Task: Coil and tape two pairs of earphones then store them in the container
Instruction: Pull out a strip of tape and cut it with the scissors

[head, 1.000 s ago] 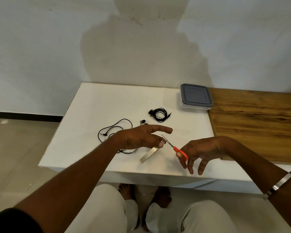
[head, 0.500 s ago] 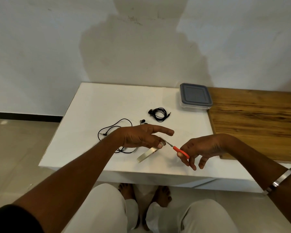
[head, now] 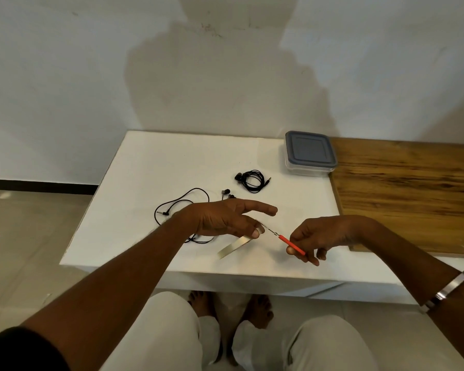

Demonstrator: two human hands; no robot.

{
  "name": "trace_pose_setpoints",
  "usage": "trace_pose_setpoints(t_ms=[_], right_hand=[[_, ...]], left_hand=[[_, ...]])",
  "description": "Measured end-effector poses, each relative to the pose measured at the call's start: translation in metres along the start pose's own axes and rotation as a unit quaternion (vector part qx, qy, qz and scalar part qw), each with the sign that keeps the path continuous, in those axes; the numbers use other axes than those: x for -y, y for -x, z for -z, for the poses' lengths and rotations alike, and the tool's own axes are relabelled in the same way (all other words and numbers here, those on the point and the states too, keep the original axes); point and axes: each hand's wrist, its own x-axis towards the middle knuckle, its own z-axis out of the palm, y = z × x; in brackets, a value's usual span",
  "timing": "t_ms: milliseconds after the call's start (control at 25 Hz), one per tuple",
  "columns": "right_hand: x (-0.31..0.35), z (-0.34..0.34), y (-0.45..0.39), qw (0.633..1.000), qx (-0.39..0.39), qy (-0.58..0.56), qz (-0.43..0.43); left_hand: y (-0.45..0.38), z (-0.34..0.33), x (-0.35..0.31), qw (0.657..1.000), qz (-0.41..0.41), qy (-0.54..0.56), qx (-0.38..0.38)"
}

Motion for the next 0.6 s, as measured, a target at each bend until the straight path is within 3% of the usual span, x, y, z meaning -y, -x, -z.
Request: trace_pose_setpoints(t_ms=[120, 200, 400, 600], right_hand=[[-0.005, 0.006, 0.003, 0.999, -0.009, 0.017, -0.043], [-0.014, 0.013, 0.005, 0.992, -0.068, 0.079, -0.075], [-0.034, 0.026, -0.003, 0.916, -0.278, 0.243, -0.156], [-0.031, 0.024, -0.017, 0.861, -0.352, 0.299, -0.214]], left_hand=[[0.002, 0.002, 0.002, 1.000, 0.005, -0.004, -0.002], [0.004, 0.003, 0.004, 1.000, 0.004, -0.003, -0.013], [0.005, 0.003, 0.006, 0.998, -0.010, 0.003, -0.056], [-0.004, -0.005, 0.003, 0.991, -0.037, 0.013, -0.130]])
